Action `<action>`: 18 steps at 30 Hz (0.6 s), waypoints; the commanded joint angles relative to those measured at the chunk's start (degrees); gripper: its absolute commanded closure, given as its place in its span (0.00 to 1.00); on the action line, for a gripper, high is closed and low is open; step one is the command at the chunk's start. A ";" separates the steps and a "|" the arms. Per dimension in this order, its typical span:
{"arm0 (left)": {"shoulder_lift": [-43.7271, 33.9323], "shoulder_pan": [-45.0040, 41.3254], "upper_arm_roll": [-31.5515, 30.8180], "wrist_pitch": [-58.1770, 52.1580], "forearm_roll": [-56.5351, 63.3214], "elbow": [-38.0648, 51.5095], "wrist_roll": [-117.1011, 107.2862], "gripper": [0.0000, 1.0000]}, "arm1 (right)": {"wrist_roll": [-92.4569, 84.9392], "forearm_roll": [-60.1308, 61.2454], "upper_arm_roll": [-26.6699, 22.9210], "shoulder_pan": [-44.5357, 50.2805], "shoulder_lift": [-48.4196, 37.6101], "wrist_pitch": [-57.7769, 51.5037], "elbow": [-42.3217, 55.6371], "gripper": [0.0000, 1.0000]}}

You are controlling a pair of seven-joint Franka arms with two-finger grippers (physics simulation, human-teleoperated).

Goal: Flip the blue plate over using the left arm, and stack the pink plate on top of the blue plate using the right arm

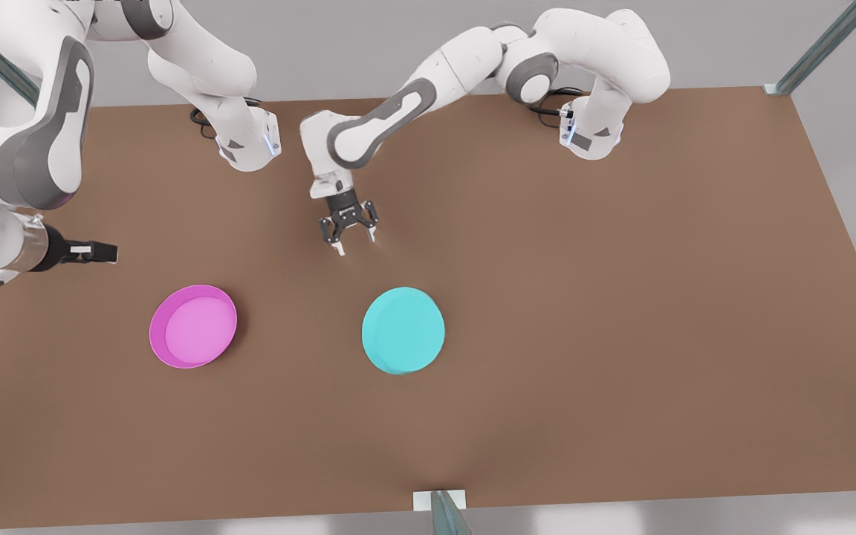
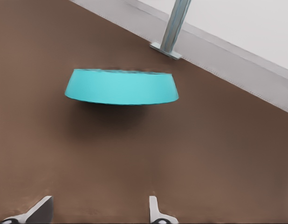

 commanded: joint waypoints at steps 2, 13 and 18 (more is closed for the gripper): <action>-21.83 11.96 0.65 -21.07 -39.52 0.20 21.43 0.00 | -0.65 -0.06 -0.10 -1.89 1.24 3.25 -1.82 0.00; -51.73 74.82 -21.85 -27.85 -25.99 -28.20 126.22 0.00 | -11.98 7.05 -0.01 -16.49 16.62 32.69 -14.13 0.00; -45.75 74.91 -21.67 -33.57 -25.47 -21.07 123.87 0.00 | -23.24 14.17 0.16 -19.21 15.83 50.89 -26.17 0.00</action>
